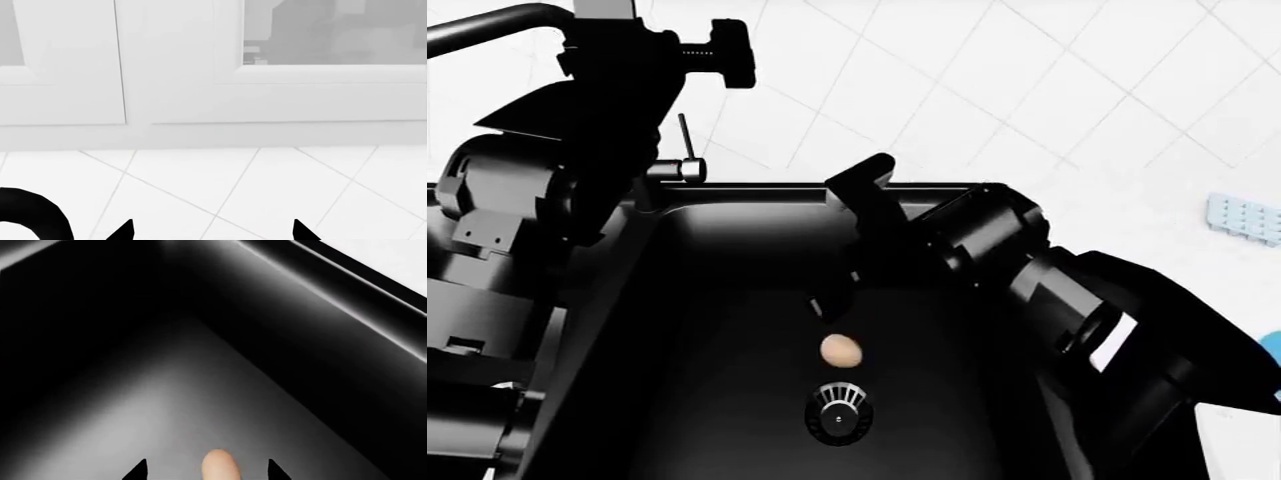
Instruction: Pick the egg from the counter and place it in the sink. Then turn on the sink faucet.
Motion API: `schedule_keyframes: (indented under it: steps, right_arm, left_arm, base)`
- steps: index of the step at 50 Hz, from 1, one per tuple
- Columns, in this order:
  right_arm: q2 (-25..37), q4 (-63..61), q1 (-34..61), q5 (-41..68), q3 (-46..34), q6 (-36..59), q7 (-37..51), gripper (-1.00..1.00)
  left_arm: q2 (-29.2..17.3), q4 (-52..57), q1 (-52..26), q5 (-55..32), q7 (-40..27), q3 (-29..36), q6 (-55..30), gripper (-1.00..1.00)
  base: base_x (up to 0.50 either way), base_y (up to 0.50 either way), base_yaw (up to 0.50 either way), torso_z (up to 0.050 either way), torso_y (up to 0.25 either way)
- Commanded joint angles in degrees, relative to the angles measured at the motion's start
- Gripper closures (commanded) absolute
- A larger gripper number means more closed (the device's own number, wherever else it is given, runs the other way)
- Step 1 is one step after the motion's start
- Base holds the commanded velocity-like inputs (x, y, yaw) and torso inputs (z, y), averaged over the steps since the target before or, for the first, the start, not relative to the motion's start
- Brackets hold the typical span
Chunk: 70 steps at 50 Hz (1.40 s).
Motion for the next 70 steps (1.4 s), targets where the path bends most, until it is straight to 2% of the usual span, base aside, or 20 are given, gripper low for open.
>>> schedule_keyframes:
  steps: [1, 12, 19, 26, 29, 34, 38, 45, 48, 55, 60, 64, 70]
  right_arm:
    - [-0.52, 1.09, 0.12, -0.94, -0.44, -0.85, -0.26, -1.00]
    - [-1.26, 3.75, 0.24, -1.41, -0.02, -2.82, 0.39, -1.00]
    - [-2.08, 11.18, 2.33, 0.55, 5.91, -12.45, 6.01, -1.00]
    - [1.68, 7.63, 4.51, 2.63, 11.20, -20.64, 13.88, -1.00]
    - [6.38, 0.55, 5.68, 4.48, 14.59, -22.28, 22.22, -1.00]
    - [8.39, 0.43, 9.17, 2.59, 16.57, -28.77, 26.09, -1.00]
    - [8.03, 3.54, 12.26, 1.01, 17.37, -32.49, 27.55, -1.00]
    - [2.48, 20.11, 17.12, -0.71, 19.21, -41.56, 24.22, -1.00]
    - [2.34, 20.81, 17.39, -1.95, 20.12, -45.32, 24.58, -1.00]
    - [2.51, 20.88, 20.85, -6.07, 22.31, -41.40, 24.56, -1.00]
    - [2.75, 20.88, 22.40, -9.51, 25.73, -40.94, 24.63, -1.00]
    - [2.71, 20.87, 24.45, -12.41, 28.41, -40.01, 24.59, -1.00]
    - [2.61, 20.88, 26.92, -17.08, 32.20, -38.10, 24.06, -1.00]
  left_arm:
    - [0.09, -0.17, 0.10, -0.04, 0.03, 0.04, 0.23, -1.00]
    - [0.26, -0.58, 0.01, -0.02, 0.17, 0.13, 0.49, -1.00]
    - [0.35, -0.60, 0.13, 0.07, 0.20, 0.22, 0.78, -1.00]
    - [0.35, -0.69, 0.32, 0.01, 0.32, 0.17, 1.12, -1.00]
    - [0.50, -1.23, 0.57, -0.01, 0.53, 0.05, 1.65, -1.00]
    - [0.60, -1.41, 0.78, 0.08, 0.39, 0.01, 2.07, -1.00]
    - [0.69, -1.86, 1.04, 0.43, 0.61, 0.29, 2.61, -1.00]
    - [1.12, -3.31, 0.76, 0.63, 1.14, -0.04, 4.23, -1.00]
    - [1.18, -3.74, 0.45, 1.08, 1.02, -0.04, 5.03, -1.00]
    - [6.15, -22.31, -4.91, 6.49, 6.70, 1.20, 19.10, -1.00]
    - [10.97, -40.63, -9.78, 8.06, 11.30, 0.38, 29.96, -1.00]
    - [11.47, -41.48, -8.56, 10.86, 11.08, -1.57, 30.50, -1.00]
    - [12.18, -41.51, -6.45, 16.71, 12.68, -8.60, 31.84, -1.00]
  base:
    - [0.00, 0.00, 0.00, 0.000, 0.000]
    - [0.00, 0.00, 0.00, 0.000, 0.000]
    - [0.00, 0.00, 0.00, 0.000, 0.000]
    - [0.00, 0.00, 0.00, 0.000, 0.000]
    - [0.00, 0.00, 0.00, 0.000, 0.000]
    - [0.00, 0.00, 0.00, 0.000, 0.000]
    - [0.00, 0.00, 0.00, 0.000, 0.000]
    - [0.00, 0.00, 0.00, 0.000, 0.000]
    - [0.00, 0.00, 0.00, 0.000, 0.000]
    - [0.00, 0.00, 0.00, 0.000, 0.000]
    - [0.00, 0.00, 0.00, 0.000, 0.000]
    - [0.00, 0.00, 0.00, 0.000, 0.000]
    - [0.00, 0.00, 0.00, 0.000, 0.000]
